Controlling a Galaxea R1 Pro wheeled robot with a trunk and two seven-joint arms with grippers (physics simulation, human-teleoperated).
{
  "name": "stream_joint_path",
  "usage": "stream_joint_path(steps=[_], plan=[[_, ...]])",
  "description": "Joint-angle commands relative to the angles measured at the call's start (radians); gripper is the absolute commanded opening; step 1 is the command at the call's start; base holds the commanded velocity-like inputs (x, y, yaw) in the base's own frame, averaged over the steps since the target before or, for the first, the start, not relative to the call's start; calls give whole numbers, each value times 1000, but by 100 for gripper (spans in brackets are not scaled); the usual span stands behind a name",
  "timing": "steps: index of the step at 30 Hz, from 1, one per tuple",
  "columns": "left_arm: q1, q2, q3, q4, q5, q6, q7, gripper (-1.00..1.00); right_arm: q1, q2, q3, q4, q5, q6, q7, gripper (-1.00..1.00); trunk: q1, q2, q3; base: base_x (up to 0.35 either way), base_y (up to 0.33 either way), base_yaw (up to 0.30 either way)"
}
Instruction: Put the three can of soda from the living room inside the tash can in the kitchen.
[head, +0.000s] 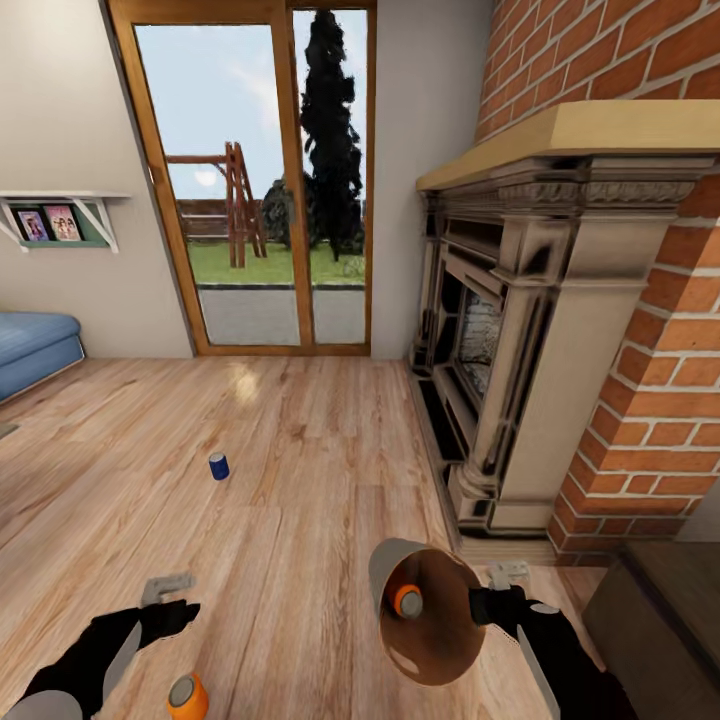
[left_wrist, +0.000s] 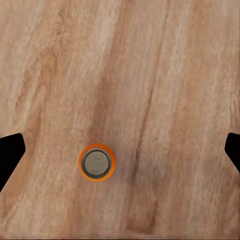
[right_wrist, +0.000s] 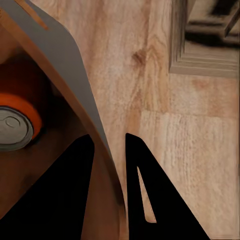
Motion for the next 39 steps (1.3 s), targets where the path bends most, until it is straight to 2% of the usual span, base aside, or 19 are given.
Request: stream_joint_path(steps=[1, 4, 6, 9, 13, 22, 32, 39], plan=[[-11, 1, 0, 4, 0, 18, 10, 100, -16, 0, 0, -3, -12, 23, 3, -100, 0, 0, 0, 4, 0, 0], [-42, 6, 5, 22, 5, 59, 36, 100, -88, 1, 1, -5, -12, 102, 3, -100, 0, 0, 0, 2, 0, 0], [-48, 5, 7, 27, 6, 63, 41, 100, -111, 1, 2, -5, -12, 118, 3, -100, 0, 0, 0, 0, 0, 0], [-53, 2, 8, 38, 3, 24, 47, 100, -167, 15, 4, 4, -9, 141, 1, -100, 0, 0, 0, 0, 0, 0], [-56, 1, 9, 47, 3, -7, 49, 100, -202, 23, 4, 14, -5, 176, -13, -100, 0, 0, 0, 0, 0, 0], [-56, 1, 7, 50, -1, -71, 50, 100, -215, 25, 8, 22, -2, 191, -26, -100, 0, 0, 0, 0, 0, 0], [-56, 1, 5, 51, -2, -72, 51, 100, -246, 46, 11, 22, 0, 182, -25, -100, 0, 0, 0, 0, 0, 0], [-56, 1, 4, 50, 0, -81, 51, 100, -247, 48, 42, 23, -2, 182, -25, -100, 0, 0, 0, 0, 0, 0]])
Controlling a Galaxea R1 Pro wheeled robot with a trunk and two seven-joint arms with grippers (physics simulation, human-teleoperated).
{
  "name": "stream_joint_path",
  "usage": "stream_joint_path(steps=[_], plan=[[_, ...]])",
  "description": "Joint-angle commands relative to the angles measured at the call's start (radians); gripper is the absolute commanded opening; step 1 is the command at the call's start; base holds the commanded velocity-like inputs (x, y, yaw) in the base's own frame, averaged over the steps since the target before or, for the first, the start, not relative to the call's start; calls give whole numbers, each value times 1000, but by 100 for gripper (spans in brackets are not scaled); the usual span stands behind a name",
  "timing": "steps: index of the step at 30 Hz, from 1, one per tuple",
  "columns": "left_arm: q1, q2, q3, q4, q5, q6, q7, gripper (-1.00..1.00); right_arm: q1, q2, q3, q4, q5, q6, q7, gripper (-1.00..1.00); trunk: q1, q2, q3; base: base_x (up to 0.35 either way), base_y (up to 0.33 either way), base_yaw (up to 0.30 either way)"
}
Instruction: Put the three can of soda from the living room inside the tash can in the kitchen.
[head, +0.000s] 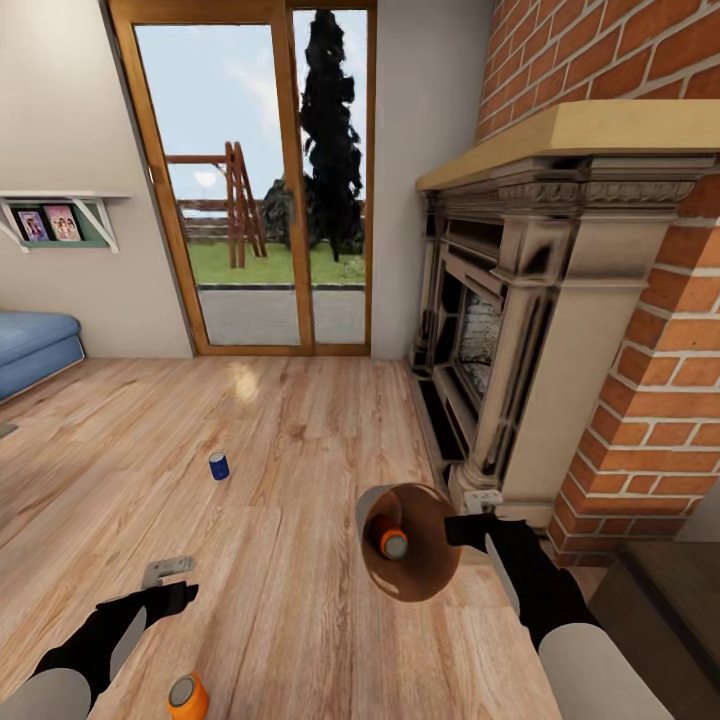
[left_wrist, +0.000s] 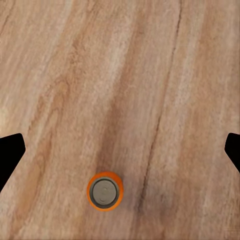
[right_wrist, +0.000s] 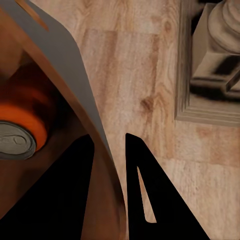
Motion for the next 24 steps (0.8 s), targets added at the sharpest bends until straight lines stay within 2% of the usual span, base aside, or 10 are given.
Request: stream_joint_path(steps=[1, 15, 24], plan=[[0, 0, 0, 0, 0, -1, 0, 100, -1, 0, 0, -1, -12, 1, 3, -100, 0, 0, 0, 0, 0, 0], [0, 1, 6, 4, 6, 9, 21, 100, -1, 0, 4, -1, -17, 1, 3, -100, 54, -98, -44, 0, 0, 0], [0, 0, 6, 44, 8, -3, 25, 100, -1, 0, 3, -2, -18, 1, 3, -100, 88, -161, -72, 0, 0, 0]])
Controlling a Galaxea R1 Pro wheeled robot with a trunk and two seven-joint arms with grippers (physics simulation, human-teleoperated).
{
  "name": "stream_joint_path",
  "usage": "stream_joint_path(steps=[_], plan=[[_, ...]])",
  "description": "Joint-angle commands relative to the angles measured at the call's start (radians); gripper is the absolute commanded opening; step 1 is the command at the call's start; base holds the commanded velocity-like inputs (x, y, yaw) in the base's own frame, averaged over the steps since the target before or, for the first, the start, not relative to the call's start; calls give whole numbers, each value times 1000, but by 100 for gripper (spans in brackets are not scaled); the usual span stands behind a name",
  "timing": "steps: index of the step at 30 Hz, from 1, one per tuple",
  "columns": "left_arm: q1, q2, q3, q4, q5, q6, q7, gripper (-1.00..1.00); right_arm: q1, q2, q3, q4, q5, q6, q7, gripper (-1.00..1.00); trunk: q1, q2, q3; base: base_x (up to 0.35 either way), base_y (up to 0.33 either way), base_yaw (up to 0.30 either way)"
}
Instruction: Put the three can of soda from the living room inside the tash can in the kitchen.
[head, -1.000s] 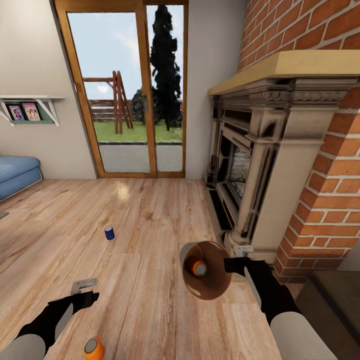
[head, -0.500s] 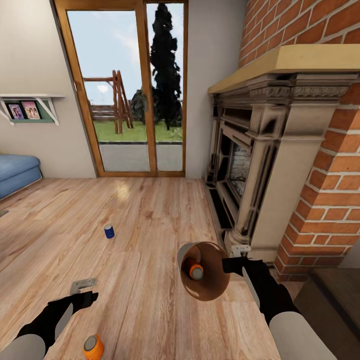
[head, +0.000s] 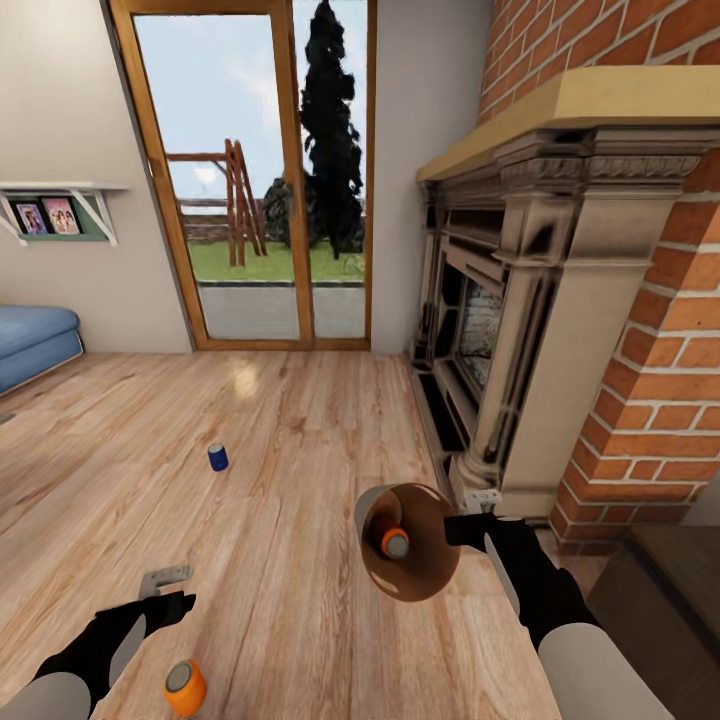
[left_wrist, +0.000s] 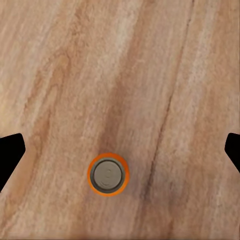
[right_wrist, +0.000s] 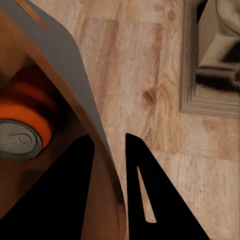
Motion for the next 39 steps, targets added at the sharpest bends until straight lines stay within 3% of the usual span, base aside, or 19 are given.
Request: stream_joint_path(steps=[1, 25, 34, 39], plan=[[0, 0, 0, 1, 0, 0, 0, 100, -1, 0, -1, -1, -12, 1, 3, -100, 4, -7, -3, 0, 0, 0], [0, -1, -5, 3, 0, -2, -2, 100, -143, 0, -3, -23, -4, 8, 6, -100, 96, -175, -78, 0, 0, 0], [0, -1, -5, 3, 1, -10, -2, 100, -156, 1, -1, -121, -8, 62, 13, -100, 130, -238, -106, 0, 0, 0], [0, -1, -6, 3, 0, -22, -3, 100, -156, 1, 1, -217, -10, 82, 18, -100, 133, -240, -126, 0, 0, 0]])
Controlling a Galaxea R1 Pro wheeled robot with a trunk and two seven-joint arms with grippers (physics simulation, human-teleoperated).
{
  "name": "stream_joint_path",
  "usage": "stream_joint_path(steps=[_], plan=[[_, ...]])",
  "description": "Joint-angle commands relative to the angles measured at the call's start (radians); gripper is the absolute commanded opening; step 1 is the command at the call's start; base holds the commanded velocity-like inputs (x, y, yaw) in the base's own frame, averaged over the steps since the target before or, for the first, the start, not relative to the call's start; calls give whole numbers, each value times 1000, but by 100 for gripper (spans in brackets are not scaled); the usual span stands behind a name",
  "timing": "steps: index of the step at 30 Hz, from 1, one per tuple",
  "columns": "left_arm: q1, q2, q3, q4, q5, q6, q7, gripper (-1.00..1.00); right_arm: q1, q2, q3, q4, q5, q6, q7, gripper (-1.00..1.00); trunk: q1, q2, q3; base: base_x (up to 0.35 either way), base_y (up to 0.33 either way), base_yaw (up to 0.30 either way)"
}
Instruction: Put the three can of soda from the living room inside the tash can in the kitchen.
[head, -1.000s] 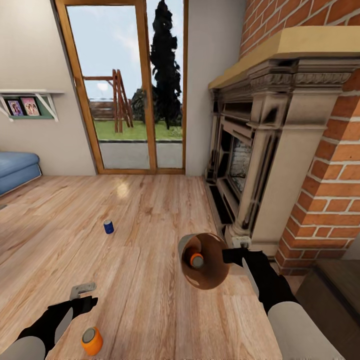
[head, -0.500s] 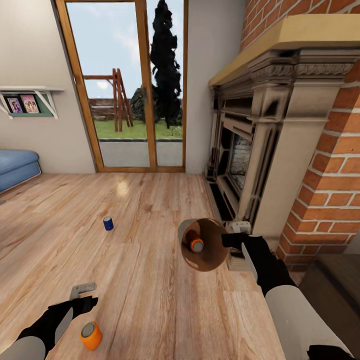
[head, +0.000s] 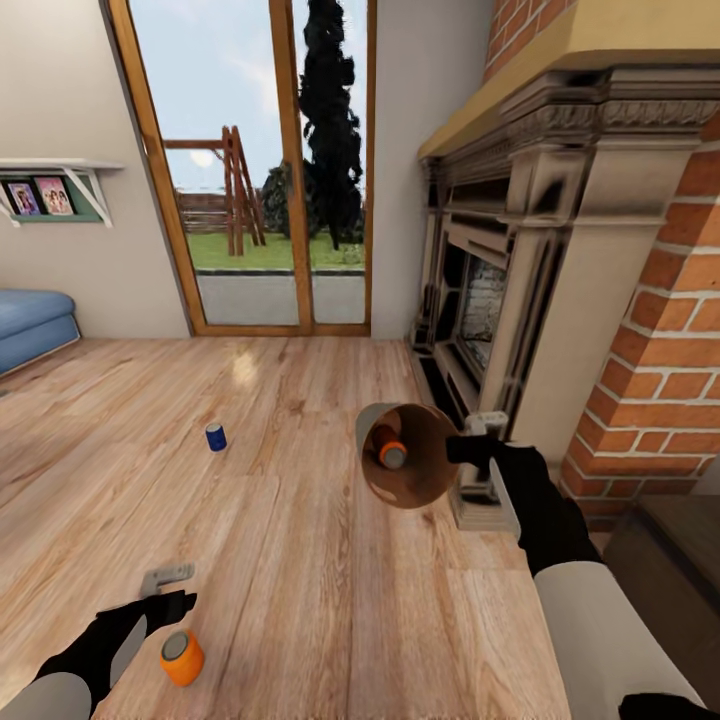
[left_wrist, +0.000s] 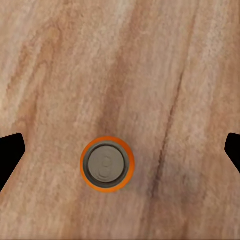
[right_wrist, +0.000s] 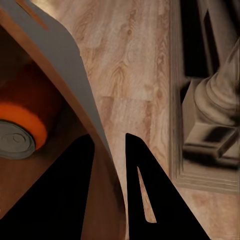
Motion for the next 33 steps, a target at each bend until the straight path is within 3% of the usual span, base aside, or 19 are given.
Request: stream_joint_path(steps=[1, 5, 10, 22, 33], plan=[[0, 0, 0, 0, 0, -1, 0, 100, 0, 0, 0, -21, -13, 2, 4, -100, 0, 0, -4, 0, 0, 0], [0, 0, -1, 0, -1, -3, 0, 100, 5, 0, 3, -125, -16, 16, 9, -100, 2, -1, -19, 0, 0, 0], [0, 0, -2, 0, -1, -4, 0, 100, 10, -2, 21, -217, -16, 24, 79, -100, 4, -3, -39, 0, 0, 0], [0, -1, -2, 1, -1, -5, 0, 100, 13, -3, 24, -274, -16, 26, 92, -100, 10, -5, -85, 0, 0, 0], [1, -1, -2, 2, -4, -45, -8, 100, 24, -3, 24, -281, -15, 26, 91, -100, 10, -5, -85, 6, 0, 0]])
